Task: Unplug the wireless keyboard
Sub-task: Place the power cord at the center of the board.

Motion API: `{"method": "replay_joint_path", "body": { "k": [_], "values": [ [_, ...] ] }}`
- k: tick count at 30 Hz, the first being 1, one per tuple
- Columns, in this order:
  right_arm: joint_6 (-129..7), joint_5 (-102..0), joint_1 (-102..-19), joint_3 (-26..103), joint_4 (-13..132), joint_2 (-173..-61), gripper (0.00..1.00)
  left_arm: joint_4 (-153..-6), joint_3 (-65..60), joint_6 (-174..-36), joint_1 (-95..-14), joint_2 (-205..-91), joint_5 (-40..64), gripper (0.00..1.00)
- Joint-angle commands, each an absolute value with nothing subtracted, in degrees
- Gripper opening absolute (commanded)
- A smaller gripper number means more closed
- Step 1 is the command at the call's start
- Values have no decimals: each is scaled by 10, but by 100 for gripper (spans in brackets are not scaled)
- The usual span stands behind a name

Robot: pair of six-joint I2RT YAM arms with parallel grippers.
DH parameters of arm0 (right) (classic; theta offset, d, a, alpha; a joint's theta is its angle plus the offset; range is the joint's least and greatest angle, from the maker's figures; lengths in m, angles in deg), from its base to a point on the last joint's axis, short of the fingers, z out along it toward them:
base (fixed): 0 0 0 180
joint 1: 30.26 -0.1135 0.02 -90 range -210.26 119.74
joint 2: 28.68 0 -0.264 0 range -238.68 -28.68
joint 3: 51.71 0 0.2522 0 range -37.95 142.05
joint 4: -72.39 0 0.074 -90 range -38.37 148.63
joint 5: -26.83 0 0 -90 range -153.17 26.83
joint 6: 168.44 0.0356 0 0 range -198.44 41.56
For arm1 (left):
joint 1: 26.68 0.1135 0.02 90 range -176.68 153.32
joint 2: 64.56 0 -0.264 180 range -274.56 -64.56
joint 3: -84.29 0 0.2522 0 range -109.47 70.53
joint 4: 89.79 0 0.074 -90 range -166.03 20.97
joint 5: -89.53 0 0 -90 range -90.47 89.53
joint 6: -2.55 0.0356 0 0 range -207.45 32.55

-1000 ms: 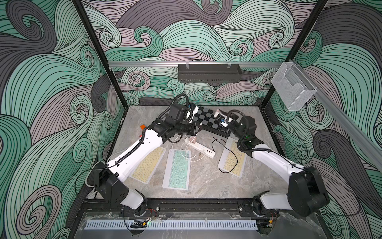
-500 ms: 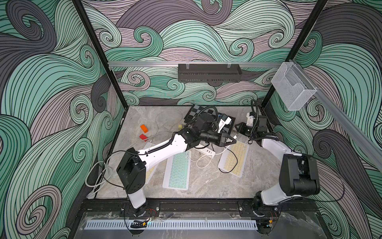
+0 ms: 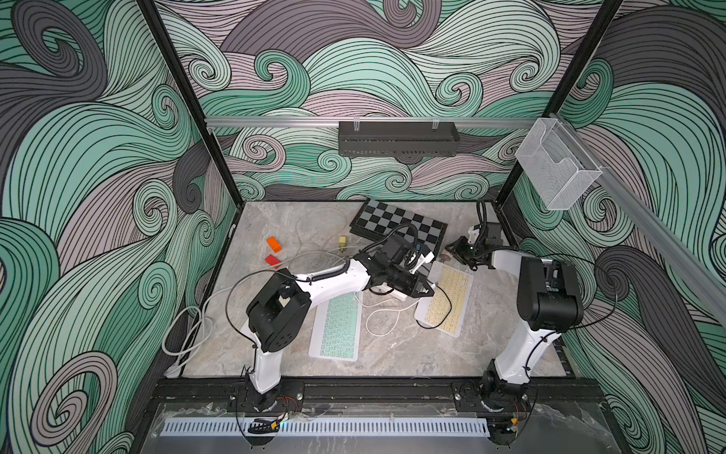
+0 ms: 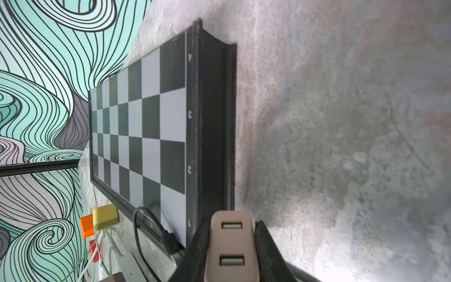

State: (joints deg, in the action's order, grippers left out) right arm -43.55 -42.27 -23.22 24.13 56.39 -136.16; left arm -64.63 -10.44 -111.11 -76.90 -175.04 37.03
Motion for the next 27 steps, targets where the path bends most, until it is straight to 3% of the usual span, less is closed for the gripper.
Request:
{"method": "replay_joint_path", "body": {
  "k": [1,7,14,19,23,25,27],
  "values": [
    [-436,-425,-230,253,548,-1368,29,-602,-144,-1081,-767,-1773,371,4],
    [-465,-445,-220,275,514,-1356,43,-591,-166,-1085,-767,-1788,365,10],
    [-479,-447,-219,273,485,-1306,53,-576,-192,-1092,-767,-1794,354,34],
    [-489,-434,-223,253,466,-1227,54,-556,-189,-1086,-758,-1763,330,36],
    [-491,-434,-239,243,447,-1163,55,-510,-187,-1073,-738,-1738,327,49],
    [-495,-435,-257,246,429,-1139,55,-498,-170,-1077,-723,-1714,316,49],
    [-497,-429,-284,245,414,-1120,52,-498,-134,-1090,-701,-1677,289,43]
  ]
}}
